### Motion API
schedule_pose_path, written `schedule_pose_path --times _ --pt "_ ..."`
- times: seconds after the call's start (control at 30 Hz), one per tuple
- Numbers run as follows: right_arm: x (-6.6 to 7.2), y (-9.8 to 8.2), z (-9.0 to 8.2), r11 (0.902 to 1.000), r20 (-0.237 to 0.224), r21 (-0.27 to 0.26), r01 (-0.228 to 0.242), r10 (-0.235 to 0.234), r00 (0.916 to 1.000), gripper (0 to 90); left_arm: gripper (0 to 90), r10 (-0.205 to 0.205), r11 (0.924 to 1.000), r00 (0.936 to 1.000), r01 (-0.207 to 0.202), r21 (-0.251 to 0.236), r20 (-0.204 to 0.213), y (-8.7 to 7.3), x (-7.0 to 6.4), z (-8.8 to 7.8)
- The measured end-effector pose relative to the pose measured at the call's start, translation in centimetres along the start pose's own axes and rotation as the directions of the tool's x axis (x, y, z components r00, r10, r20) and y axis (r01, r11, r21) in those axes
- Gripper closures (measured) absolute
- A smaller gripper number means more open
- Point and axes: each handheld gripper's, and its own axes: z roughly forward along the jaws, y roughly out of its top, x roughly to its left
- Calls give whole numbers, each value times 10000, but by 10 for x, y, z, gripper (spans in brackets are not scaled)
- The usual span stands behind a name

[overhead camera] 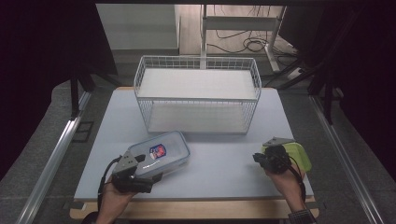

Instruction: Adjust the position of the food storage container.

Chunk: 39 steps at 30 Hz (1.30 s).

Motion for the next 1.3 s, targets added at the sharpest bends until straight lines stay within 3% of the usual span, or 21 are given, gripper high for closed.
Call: schedule_pose_path --times 0.03,0.1,0.2,0.3,0.33,0.43,0.5,0.53,0.57,0.6,0.7,0.77,0.8,0.83,0.9,1.1,1.3 --pt "0 0 0 10000 0 0 0 0 10000 835 73 0 10000 10000 0 0 0 0 0 0" --pt "4 1 0 9997 -155 -68 237 -238 9996 842 141 -93 10000 9979 93 -2 -649 0 10 -11" --pt "10 2 1 9965 -114 -103 831 -832 9965 861 363 -340 9990 9922 303 -332 -1200 -2 25 -26" --pt "16 4 2 9938 -216 -202 1095 -1099 9937 885 580 -974 9935 9856 882 -713 -1383 -6 43 -41" --pt "16 4 2 9938 -216 -202 1095 -1099 9937 885 632 -974 9935 9856 882 -713 -1383 -6 43 -41" --pt "21 7 1 9927 -465 -502 1100 -1123 9926 890 755 -1124 9931 9716 1169 91 -2080 -16 65 -45" --pt "23 9 1 9928 -648 -589 1040 -1077 9921 889 822 -1346 9860 9627 1536 648 -2347 -22 77 -41" --pt "23 9 2 9930 -694 -643 992 -1036 9922 888 839 -1346 9860 9627 1536 648 -2347 -22 77 -41" --pt "24 10 2 9938 -761 -636 913 -961 9925 886 854 -1663 9757 9591 1937 1027 -2291 -26 86 -36" --pt "24 10 3 9938 -801 -624 917 -965 9921 884 862 -1741 9717 9578 2047 1175 -2286 -28 89 -32" --pt "24 11 5 9950 -938 -636 774 -831 9921 877 869 -1551 9671 9638 1929 1656 -2168 -27 89 -21" --pt "25 12 6 9957 -933 -632 672 -729 9930 875 869 -1268 9687 9699 1662 1846 -2081 -24 85 -15" --pt "25 12 7 9957 -915 -646 671 -729 9931 873 881 -1268 9687 9699 1662 1846 -2081 -24 85 -15" --pt "25 13 8 9957 -921 -650 655 -713 9932 869 883 -673 9659 9701 1220 2286 -2333 -21 81 -8" --pt "27 14 9 9960 -871 -626 644 -697 9938 853 886 -541 9628 9698 1138 2453 -2376 -20 80 -4" --pt "33 18 16 9951 -736 -512 851 -887 9933 856 889 -336 9616 9739 927 2583 -2243 -13 79 8" --pt "42 27 24 9944 -951 -598 871 -925 9912 882 888 -172 9626 9799 701 2617 -1989 -4 76 26"
